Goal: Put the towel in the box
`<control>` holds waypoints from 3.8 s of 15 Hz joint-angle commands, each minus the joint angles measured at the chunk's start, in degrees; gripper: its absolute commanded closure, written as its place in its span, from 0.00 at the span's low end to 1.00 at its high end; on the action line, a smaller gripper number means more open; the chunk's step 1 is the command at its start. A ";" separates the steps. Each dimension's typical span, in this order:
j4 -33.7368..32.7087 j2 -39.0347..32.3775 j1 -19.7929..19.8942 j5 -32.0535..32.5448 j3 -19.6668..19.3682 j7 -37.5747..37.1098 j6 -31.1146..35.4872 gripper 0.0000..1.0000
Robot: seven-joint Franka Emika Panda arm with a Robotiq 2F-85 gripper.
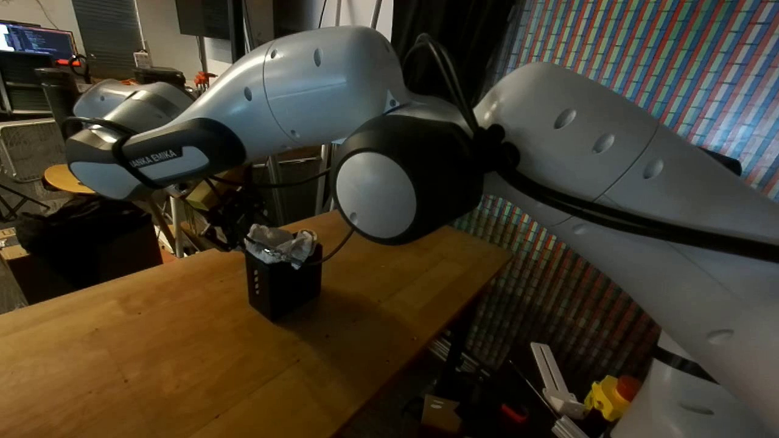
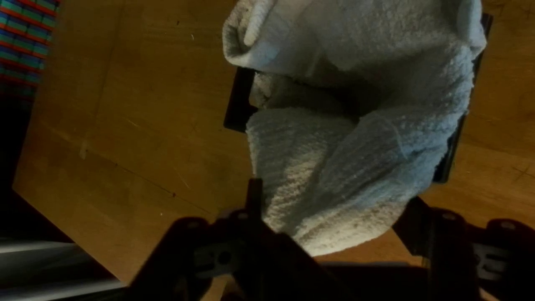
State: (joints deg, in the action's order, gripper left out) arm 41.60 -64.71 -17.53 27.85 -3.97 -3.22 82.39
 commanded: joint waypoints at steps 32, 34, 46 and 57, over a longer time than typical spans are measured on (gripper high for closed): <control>28.69 19.06 1.39 -11.80 1.07 -31.65 9.27 0.94; 33.55 22.11 1.31 -11.71 0.89 -33.21 11.54 0.94; 50.67 34.03 1.36 -6.07 0.26 -32.72 22.66 0.94; 56.27 35.96 2.27 -4.91 1.34 -32.01 23.16 0.94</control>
State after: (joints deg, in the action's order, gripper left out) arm 93.66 -31.62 -16.11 23.37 -3.54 -35.17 103.99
